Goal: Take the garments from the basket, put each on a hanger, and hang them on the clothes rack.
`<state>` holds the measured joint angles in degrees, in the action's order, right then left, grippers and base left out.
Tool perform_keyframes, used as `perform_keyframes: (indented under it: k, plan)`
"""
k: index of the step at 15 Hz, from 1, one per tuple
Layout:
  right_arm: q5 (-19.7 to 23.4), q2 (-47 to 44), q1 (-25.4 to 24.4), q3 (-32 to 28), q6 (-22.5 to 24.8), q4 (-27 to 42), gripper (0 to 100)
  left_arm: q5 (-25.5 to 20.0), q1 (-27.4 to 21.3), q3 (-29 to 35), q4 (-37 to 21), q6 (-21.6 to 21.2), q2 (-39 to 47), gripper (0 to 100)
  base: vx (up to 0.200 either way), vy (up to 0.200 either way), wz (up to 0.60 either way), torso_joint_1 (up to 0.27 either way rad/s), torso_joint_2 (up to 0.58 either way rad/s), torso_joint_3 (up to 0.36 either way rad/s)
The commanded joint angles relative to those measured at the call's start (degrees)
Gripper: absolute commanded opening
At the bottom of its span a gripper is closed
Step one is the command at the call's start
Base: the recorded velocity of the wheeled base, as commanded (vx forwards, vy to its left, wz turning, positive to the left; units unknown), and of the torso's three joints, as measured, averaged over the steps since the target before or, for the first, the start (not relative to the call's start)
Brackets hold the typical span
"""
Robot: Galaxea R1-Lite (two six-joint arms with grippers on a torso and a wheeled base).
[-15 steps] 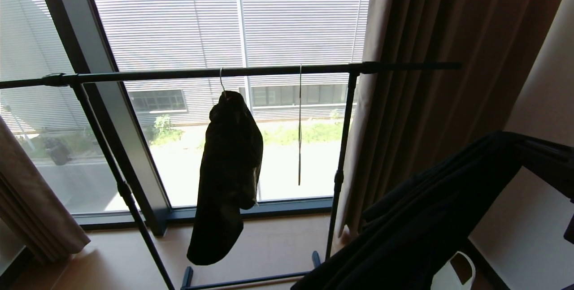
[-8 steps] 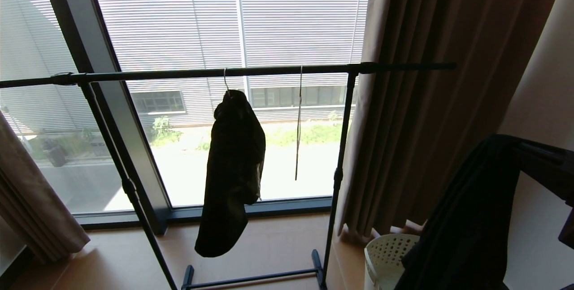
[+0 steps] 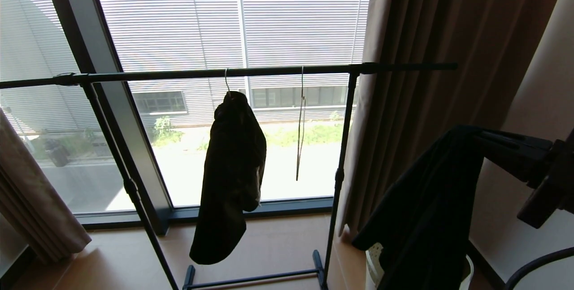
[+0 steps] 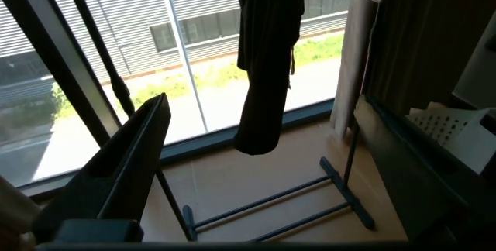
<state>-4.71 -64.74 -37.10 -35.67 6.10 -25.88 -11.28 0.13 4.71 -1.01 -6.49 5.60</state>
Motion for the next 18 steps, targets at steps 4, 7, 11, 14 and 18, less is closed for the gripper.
perform_keyframes:
  k: [4,7,11,14,18]
  plan:
    - [-0.04,-11.11,-2.19,-6.69,-0.38,-0.49,0,0.03,-7.87,16.83,7.52,3.06,40.99,100,0.000,0.000,0.00,0.000,0.00,0.000]
    - [-1.97,-16.99,-4.30,-11.97,-0.91,-0.49,0,7.58,-25.71,21.84,12.96,11.50,55.93,100,0.000,0.000,0.00,0.000,0.00,0.000]
    - [-3.47,-21.56,-7.90,-15.75,-0.91,-0.57,0,10.13,-39.68,26.76,25.27,13.17,71.66,100,0.000,0.000,0.00,0.000,0.00,0.000]
    - [-3.91,-23.94,-9.75,-17.33,-0.91,-0.57,0,9.78,-43.38,31.24,25.62,13.08,77.90,100,0.000,0.000,0.00,0.000,0.00,0.000]
    - [-4.87,-25.26,-10.36,-17.42,-1.09,-0.75,0,9.96,-48.83,39.15,25.80,13.52,84.58,100,0.000,0.000,0.00,0.000,0.00,0.000]
